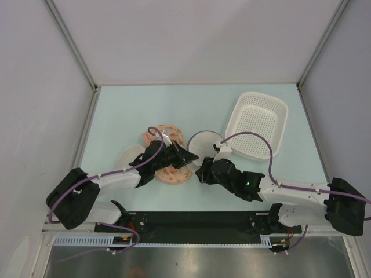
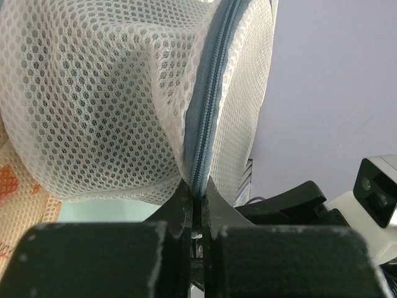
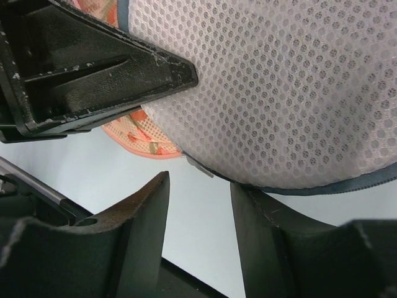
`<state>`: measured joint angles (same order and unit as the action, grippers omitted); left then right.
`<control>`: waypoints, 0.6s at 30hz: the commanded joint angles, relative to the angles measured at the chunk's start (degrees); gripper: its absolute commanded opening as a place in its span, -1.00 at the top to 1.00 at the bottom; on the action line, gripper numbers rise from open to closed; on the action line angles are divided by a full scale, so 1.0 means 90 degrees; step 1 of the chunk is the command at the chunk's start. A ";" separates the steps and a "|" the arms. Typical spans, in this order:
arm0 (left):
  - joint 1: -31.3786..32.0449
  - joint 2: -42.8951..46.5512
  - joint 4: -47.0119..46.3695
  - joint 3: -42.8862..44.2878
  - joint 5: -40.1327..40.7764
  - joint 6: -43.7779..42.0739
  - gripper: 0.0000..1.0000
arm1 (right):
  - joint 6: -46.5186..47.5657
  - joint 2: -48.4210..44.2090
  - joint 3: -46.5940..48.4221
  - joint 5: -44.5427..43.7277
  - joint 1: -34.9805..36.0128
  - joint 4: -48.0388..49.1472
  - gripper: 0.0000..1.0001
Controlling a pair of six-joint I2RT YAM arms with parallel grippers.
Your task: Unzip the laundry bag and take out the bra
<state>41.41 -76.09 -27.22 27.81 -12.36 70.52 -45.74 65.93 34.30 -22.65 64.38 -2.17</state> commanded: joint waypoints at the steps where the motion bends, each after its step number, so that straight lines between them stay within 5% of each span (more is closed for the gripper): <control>1: 0.0038 0.0076 -0.0110 0.0093 -0.0072 0.0162 1.00 | -0.0104 -0.0070 -0.0120 -0.0266 -0.0005 0.0641 0.06; 12: 0.0038 0.0086 -0.0188 0.0103 -0.0111 0.0250 1.00 | -0.0123 0.0018 -0.0208 -0.0657 0.0044 0.0935 0.30; 18: 0.0038 0.0047 -0.0208 0.0103 -0.0121 0.0250 1.00 | -0.0143 0.0008 -0.0198 -0.0803 0.0063 0.0838 0.63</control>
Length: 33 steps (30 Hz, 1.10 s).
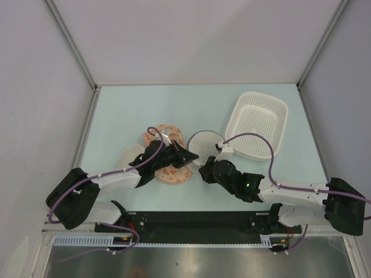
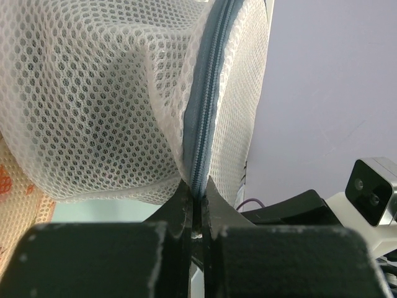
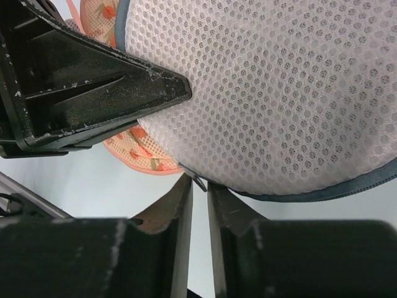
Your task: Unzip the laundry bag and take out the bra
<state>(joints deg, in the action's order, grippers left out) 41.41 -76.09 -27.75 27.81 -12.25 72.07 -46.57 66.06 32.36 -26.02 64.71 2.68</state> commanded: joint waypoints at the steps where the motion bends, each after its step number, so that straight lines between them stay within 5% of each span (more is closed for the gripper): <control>1: 0.0038 0.0037 -0.0159 0.0103 -0.0133 0.0068 1.00 | -0.0051 -0.0026 0.0027 -0.0439 0.0027 0.0240 0.68; 5: 0.0009 -0.0051 -0.0101 0.0181 -0.0074 -0.0039 1.00 | -0.0060 -0.0045 0.0067 -0.0468 0.0047 0.0025 1.00; 30: -0.0802 -0.0822 0.1696 0.1919 -0.0728 -0.2353 1.00 | -0.0266 -0.0768 -0.0051 -0.0732 0.0154 -0.1274 1.00; 32: -0.0802 -0.0764 0.1764 0.1958 -0.0729 -0.2597 0.88 | -0.0217 -0.0758 -0.0031 -0.0703 0.0154 -0.1206 1.00; 33: -0.0802 -0.0657 0.1813 0.1958 -0.0729 -0.2675 0.60 | -0.0207 -0.0749 -0.0002 -0.0703 0.0154 -0.1186 1.00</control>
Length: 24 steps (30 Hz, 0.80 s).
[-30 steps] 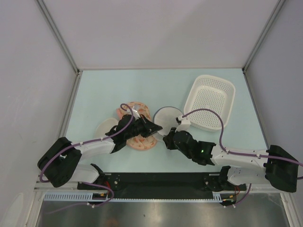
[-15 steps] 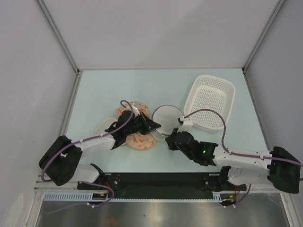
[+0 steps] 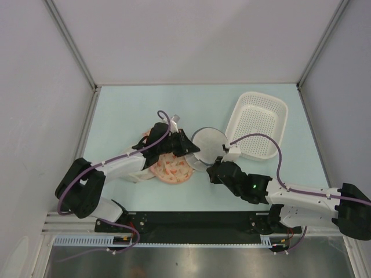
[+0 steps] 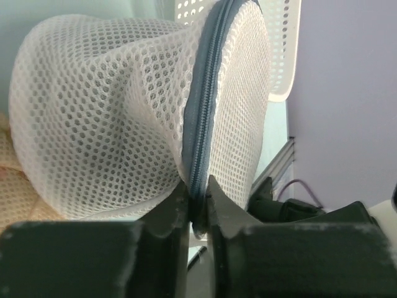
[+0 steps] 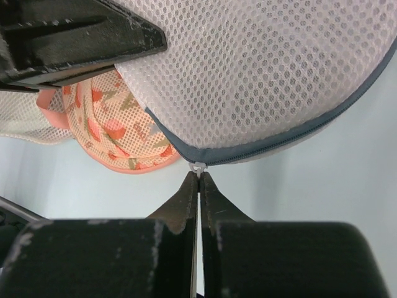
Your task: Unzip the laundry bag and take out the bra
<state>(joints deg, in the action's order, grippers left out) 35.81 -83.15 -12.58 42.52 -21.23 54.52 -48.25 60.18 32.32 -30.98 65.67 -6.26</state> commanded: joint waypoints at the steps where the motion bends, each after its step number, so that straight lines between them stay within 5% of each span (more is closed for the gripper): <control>1: -0.0171 0.0196 0.0157 0.0295 0.0289 -0.0881 0.44 | -0.0010 -0.0086 0.0022 -0.0132 0.0047 -0.0154 1.00; 2: -0.0171 0.0274 0.0206 0.0256 0.0318 -0.0960 0.26 | -0.0010 -0.0037 0.0032 -0.0103 0.0047 -0.0096 1.00; 3: -0.0171 0.0352 0.0361 0.0227 0.0367 -0.1028 -0.12 | -0.0010 -0.0027 0.0042 -0.0083 0.0047 -0.0066 1.00; 4: -0.0161 0.0546 0.0469 0.0207 0.0464 -0.1174 -0.22 | 0.0000 0.0012 0.0071 -0.0073 0.0047 -0.0037 1.00; 12: 0.0073 0.1728 0.1553 -0.0417 0.1012 -0.1517 -0.36 | 0.0048 0.0412 0.0247 0.0112 0.0135 0.0373 1.00; 24: 0.0757 0.2394 0.0871 -0.1384 0.0924 -0.0571 -0.36 | 0.0175 0.0969 0.0589 0.0288 0.0360 0.0920 1.00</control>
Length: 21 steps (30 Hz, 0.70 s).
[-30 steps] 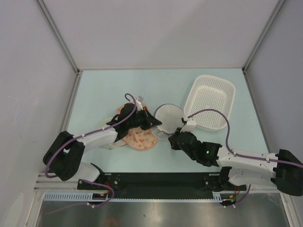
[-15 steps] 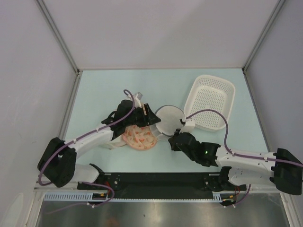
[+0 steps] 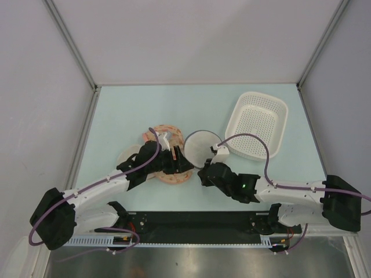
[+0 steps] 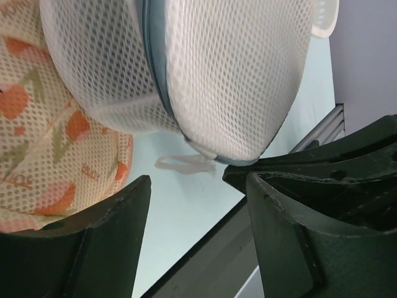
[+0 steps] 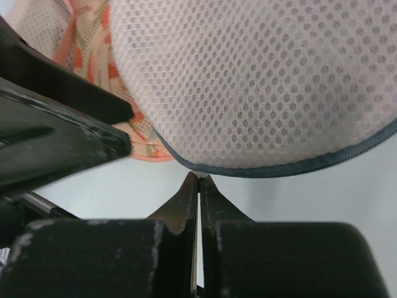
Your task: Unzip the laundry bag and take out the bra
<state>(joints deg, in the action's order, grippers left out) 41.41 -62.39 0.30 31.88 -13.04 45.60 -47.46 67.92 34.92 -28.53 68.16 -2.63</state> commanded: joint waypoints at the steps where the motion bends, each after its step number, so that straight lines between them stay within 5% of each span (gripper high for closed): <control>1: 0.0164 0.0058 -0.0637 -0.0241 0.0013 0.0460 -0.36 | 0.0098 0.0168 0.0310 0.0074 0.0083 0.0595 1.00; 14: 0.0311 -0.0518 -0.1185 -0.0202 0.0082 0.0675 -0.23 | 0.0176 0.0276 0.0417 0.0143 0.0210 0.0722 1.00; 21: 0.0331 -0.0792 -0.1478 -0.0163 0.0052 0.0831 0.22 | 0.0195 0.0266 0.0408 0.0124 0.0220 0.0654 1.00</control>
<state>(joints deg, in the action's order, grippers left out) 43.97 -68.34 -9.19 29.69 -13.26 51.70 -46.30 70.41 36.16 -26.92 69.65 1.39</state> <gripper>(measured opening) 0.420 0.012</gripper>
